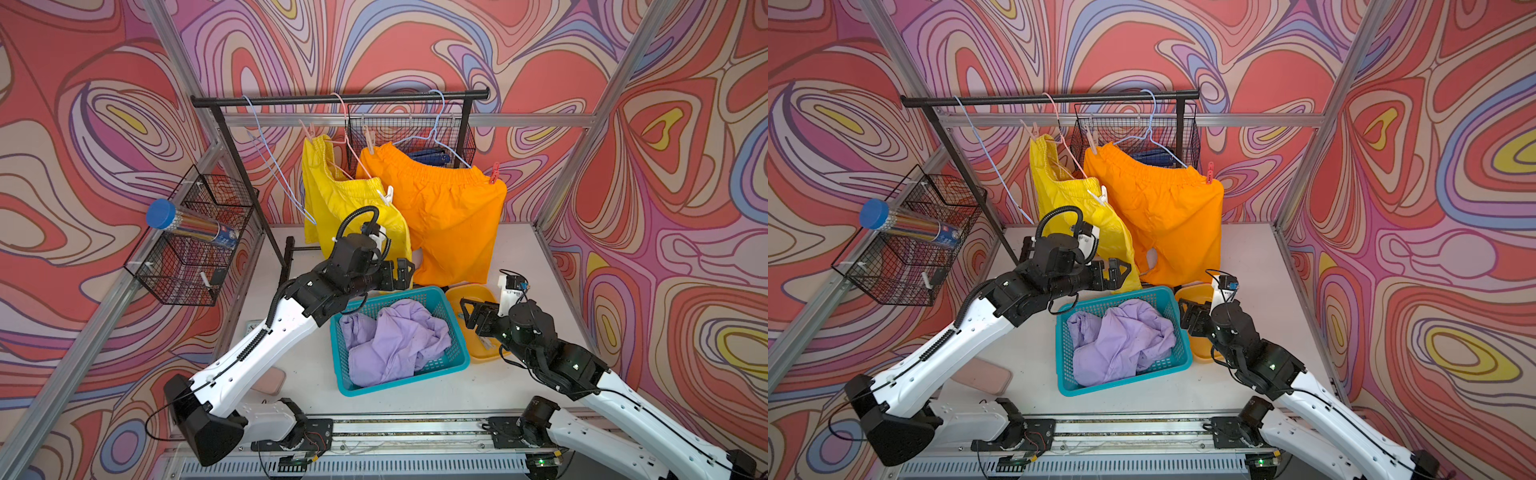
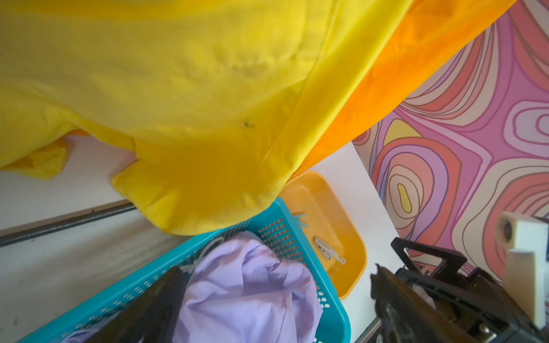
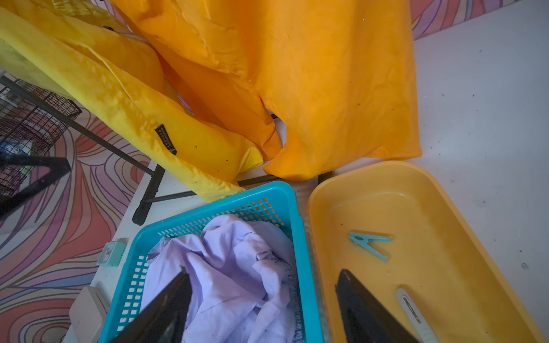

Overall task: Remove the clothespins securing shorts to the hanger
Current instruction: Pick up the hanger from the clothesline.

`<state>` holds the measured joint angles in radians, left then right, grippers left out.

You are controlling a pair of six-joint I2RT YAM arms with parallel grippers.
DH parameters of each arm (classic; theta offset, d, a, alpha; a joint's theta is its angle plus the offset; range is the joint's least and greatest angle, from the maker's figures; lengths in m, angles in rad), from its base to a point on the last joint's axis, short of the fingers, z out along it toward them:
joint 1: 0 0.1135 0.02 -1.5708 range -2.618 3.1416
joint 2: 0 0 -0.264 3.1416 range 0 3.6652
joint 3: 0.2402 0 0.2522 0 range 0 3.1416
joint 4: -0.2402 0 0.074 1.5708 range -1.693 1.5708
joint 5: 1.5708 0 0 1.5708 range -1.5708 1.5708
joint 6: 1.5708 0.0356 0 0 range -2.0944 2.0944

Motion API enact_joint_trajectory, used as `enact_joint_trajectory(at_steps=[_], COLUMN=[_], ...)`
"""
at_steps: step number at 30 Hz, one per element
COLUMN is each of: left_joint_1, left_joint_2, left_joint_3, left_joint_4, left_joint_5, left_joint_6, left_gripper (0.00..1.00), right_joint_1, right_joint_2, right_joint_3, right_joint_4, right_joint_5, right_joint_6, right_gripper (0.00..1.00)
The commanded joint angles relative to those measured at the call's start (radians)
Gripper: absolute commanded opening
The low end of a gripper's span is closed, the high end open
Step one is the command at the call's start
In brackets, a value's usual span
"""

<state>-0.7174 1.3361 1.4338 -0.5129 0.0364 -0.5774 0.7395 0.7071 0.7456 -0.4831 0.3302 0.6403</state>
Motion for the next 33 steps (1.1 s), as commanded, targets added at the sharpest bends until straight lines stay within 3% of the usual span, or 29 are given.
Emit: enact_joint_trajectory(at_steps=[1,16,19,26,33], left_joint_1=[-0.027,-0.047,-0.041,-0.017,-0.017], left_joint_2=[0.057,0.229,0.282,0.454,0.474], left_joint_3=[0.093,0.392,0.485,0.818,0.826], left_joint_4=[0.035,-0.151,-0.201,-0.506,-0.522], left_joint_5=[-0.066,-0.464,-0.487,-0.552,-0.605], left_joint_6=[-0.017,0.024,0.027,-0.036,-0.043], left_gripper=[1.00,1.00,1.00,1.00,1.00], right_joint_1=[0.002,0.002,0.002,0.002,0.002], right_joint_2=[-0.002,0.074,0.068,0.031,0.009], right_joint_3=[-0.003,-0.020,-0.043,-0.101,-0.106], right_joint_4=[-0.029,0.059,0.082,0.134,0.106], right_joint_5=[0.035,-0.005,-0.013,-0.049,-0.018], right_joint_6=[-0.040,-0.118,-0.124,-0.102,-0.138], right_gripper=[0.81,0.83,0.83,0.83,0.85])
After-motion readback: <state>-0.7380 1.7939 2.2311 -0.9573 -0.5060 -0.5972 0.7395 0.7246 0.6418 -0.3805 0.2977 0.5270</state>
